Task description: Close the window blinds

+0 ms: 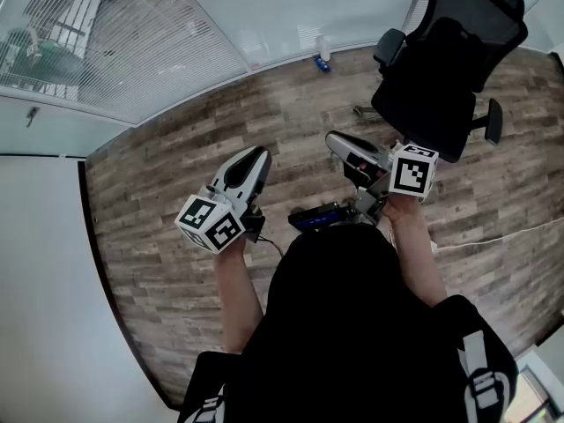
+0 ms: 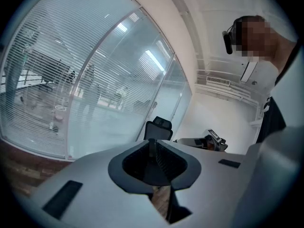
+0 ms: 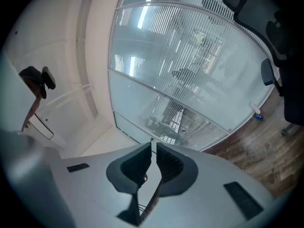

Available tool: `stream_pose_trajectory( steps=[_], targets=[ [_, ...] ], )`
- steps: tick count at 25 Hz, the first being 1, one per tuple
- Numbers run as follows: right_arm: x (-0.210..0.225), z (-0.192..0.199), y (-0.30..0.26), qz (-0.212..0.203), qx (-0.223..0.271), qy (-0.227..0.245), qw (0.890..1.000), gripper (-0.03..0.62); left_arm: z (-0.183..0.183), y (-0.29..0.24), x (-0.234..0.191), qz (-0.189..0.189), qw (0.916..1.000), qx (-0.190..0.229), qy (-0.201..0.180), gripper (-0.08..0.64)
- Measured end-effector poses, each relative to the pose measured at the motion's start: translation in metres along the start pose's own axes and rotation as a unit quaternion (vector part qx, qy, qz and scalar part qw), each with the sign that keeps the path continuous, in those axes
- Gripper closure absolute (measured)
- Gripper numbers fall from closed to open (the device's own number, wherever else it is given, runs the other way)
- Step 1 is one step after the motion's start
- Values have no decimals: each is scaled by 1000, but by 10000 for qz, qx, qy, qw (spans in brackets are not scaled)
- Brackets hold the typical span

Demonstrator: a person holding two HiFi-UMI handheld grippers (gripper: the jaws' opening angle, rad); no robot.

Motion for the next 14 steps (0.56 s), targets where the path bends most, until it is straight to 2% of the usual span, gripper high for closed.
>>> stream_pose_trajectory(
  steps=[14],
  targets=[
    [-5,12,-15,-119,-242,43,9996,551,8,14,-7,-104,9999,25,95,509]
  ],
)
Point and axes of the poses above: the fingertips, and each gripper's own axes: y backward along the fingers, x to its right, z out of its underside, the point moved 8 cm from there along y, backward along the fingers, and after that the axes turned 3 degrees about z, right-handed, at the moved point
